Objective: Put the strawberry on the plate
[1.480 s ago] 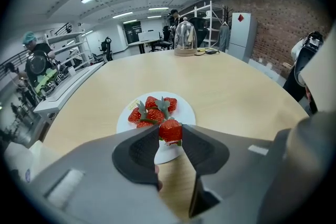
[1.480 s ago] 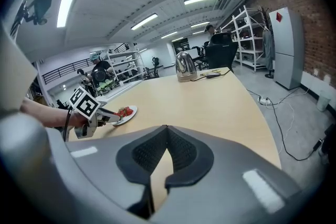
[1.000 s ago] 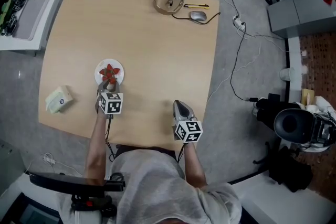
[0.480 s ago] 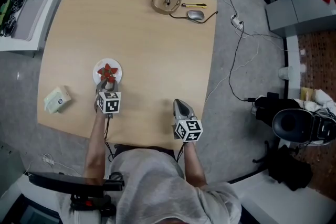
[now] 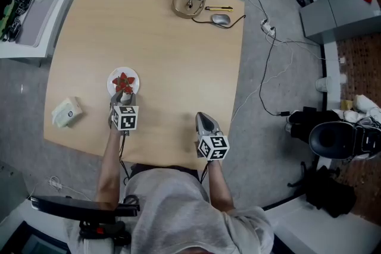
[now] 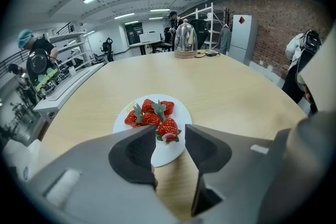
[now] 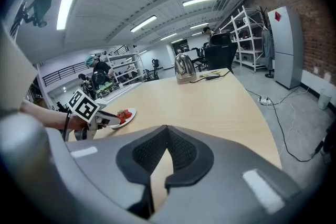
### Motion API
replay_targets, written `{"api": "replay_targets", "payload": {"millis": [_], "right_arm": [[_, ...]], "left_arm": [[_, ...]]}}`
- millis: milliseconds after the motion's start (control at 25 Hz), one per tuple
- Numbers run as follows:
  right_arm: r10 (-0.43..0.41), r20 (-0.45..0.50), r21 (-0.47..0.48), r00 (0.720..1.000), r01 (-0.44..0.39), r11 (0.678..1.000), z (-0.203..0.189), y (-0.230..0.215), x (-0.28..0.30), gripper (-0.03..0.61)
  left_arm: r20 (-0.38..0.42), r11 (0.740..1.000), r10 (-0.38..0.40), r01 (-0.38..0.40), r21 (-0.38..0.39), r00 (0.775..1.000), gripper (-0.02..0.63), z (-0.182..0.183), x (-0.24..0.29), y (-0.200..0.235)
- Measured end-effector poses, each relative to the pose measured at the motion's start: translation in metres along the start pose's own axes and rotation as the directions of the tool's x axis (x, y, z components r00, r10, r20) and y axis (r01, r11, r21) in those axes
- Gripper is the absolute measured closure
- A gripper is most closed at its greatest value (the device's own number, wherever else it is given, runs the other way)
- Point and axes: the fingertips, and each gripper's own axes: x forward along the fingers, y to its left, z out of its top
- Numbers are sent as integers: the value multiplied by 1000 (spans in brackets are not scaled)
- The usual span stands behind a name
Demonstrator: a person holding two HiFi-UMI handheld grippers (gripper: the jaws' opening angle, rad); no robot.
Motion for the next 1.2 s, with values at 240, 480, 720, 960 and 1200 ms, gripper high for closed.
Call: {"api": "replay_targets", "payload": {"millis": [240, 480, 720, 960, 1200], "right_arm": [[5, 22, -6, 1000, -5, 1000, 4, 5, -6, 572], [17, 48, -16, 999, -16, 1000, 9, 15, -14, 572], [27, 84, -35, 996, -24, 999, 18, 27, -25, 572], [36, 136, -55, 990, -29, 998, 25, 40, -36, 572], [51, 168, -73, 984, -39, 997, 33, 54, -49, 572]], "left_arm": [[57, 1000, 9, -10, 13, 998, 465, 11, -22, -2], [151, 1000, 5, -9, 21, 989, 508, 30, -59, -7], [239, 999, 27, -30, 9, 971, 539, 53, -96, -7], [327, 999, 23, -7, -49, 945, 563, 63, -131, -10], [372, 1000, -9, 18, -22, 928, 571, 64, -162, -24]]}}
